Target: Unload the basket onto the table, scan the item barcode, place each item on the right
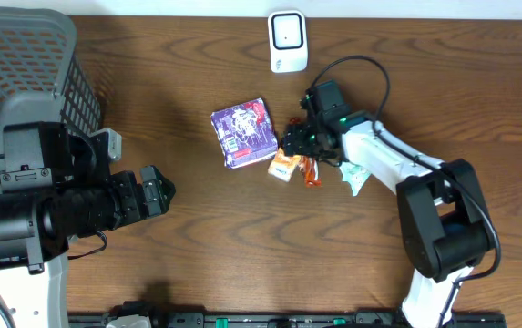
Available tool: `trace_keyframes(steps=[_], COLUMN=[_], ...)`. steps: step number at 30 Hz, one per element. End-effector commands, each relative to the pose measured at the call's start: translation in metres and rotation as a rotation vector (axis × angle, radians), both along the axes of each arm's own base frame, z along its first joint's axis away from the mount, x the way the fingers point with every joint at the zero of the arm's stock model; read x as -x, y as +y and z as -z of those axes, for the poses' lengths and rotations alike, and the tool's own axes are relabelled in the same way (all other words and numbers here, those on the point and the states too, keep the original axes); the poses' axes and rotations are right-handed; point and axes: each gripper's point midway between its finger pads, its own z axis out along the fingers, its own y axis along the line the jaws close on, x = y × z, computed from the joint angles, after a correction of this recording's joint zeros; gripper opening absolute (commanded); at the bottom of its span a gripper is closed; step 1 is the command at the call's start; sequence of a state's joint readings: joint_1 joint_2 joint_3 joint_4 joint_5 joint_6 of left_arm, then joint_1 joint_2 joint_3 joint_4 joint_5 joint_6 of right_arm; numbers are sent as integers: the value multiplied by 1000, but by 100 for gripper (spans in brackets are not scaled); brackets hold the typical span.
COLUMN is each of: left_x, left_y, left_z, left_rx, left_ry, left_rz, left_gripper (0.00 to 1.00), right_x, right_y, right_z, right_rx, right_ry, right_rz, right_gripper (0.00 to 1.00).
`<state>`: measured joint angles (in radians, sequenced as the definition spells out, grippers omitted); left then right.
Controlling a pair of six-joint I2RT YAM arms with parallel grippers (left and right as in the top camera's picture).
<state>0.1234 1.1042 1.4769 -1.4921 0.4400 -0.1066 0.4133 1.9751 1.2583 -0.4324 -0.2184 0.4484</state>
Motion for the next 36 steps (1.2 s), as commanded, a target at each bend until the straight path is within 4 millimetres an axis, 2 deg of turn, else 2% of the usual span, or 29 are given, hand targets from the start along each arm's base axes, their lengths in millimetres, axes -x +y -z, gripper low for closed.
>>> trace_keyframes(steps=[1,4,10,14,16,20,25,28,34,35,36], left_x=[1,1,1,1,1,1,1,1,1,1,1], left_y=[0,0,0,0,0,0,0,0,0,0,0], left_z=[1,1,1,1,1,1,1,1,1,1,1], left_rx=[3,3,3,3,3,3,3,3,3,3,3], left_ry=[4,4,4,4,4,4,4,4,4,4,4], left_rz=[2,2,2,2,2,2,2,2,2,2,2], left_gripper=[98,98,98,98,98,98,98,98,98,98,98], right_x=[-8,-20,-39,-39,-28,4,38,44,54,56,56], right_y=[4,-6,-41,-74,-92,-116,-125,-133,-150,-150,-150], right_z=[-10,-24,-56,-73,-78,-73,-64,-57,-44,-42,-40], right_rx=[-22,-17,20,63,89,129,166,227,327,328,327], right_ry=[-16,-27,-15,31,94,234,363,381,418,423,424], right_rz=[22,47,66,65,68,57,25,35,106,107,107], right_gripper=[76,76,80,86,89,93,96,99,99,96,87])
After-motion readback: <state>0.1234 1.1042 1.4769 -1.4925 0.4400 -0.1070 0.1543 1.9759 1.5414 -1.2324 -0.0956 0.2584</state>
